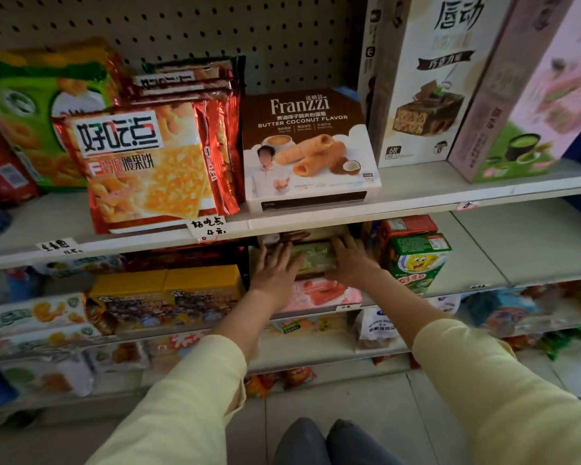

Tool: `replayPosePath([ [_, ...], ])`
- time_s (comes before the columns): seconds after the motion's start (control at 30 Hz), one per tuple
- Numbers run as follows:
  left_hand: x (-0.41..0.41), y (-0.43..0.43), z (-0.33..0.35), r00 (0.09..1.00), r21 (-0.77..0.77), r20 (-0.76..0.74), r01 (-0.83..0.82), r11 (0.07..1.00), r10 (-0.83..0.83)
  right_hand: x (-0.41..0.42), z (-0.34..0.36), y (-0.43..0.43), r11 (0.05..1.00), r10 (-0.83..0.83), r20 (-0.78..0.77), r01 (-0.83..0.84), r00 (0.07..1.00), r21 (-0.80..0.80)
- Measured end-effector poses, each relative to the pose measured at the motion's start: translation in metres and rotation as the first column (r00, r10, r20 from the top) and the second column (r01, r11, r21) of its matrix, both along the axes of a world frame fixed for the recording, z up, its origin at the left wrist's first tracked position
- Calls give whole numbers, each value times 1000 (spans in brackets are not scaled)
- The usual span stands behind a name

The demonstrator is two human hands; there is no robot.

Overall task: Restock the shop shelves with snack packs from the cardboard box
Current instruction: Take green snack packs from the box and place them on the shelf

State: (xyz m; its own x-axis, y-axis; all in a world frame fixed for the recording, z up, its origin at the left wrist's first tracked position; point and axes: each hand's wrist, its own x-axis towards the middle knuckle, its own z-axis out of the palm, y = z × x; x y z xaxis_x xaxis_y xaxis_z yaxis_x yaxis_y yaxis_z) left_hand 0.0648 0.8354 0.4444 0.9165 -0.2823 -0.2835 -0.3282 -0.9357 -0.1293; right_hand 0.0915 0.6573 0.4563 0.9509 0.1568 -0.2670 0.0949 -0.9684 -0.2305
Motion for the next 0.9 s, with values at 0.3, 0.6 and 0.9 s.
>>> replayPosePath([
  [0.3, 0, -7, -7, 994, -68, -107, -23, 997, 16, -2, -2, -3, 992, 77, 39, -73, 996, -99],
  [0.6, -18, -14, 25, 976, -214, -212, -99, 972, 53, -35, 16, -6, 995, 89, -8, -90, 996, -45],
  [0.9, -52, -81, 63, 927, -393, -332, 32, 919, -174, -101, 44, -49, 977, -76, -121, 99, 990, 191],
])
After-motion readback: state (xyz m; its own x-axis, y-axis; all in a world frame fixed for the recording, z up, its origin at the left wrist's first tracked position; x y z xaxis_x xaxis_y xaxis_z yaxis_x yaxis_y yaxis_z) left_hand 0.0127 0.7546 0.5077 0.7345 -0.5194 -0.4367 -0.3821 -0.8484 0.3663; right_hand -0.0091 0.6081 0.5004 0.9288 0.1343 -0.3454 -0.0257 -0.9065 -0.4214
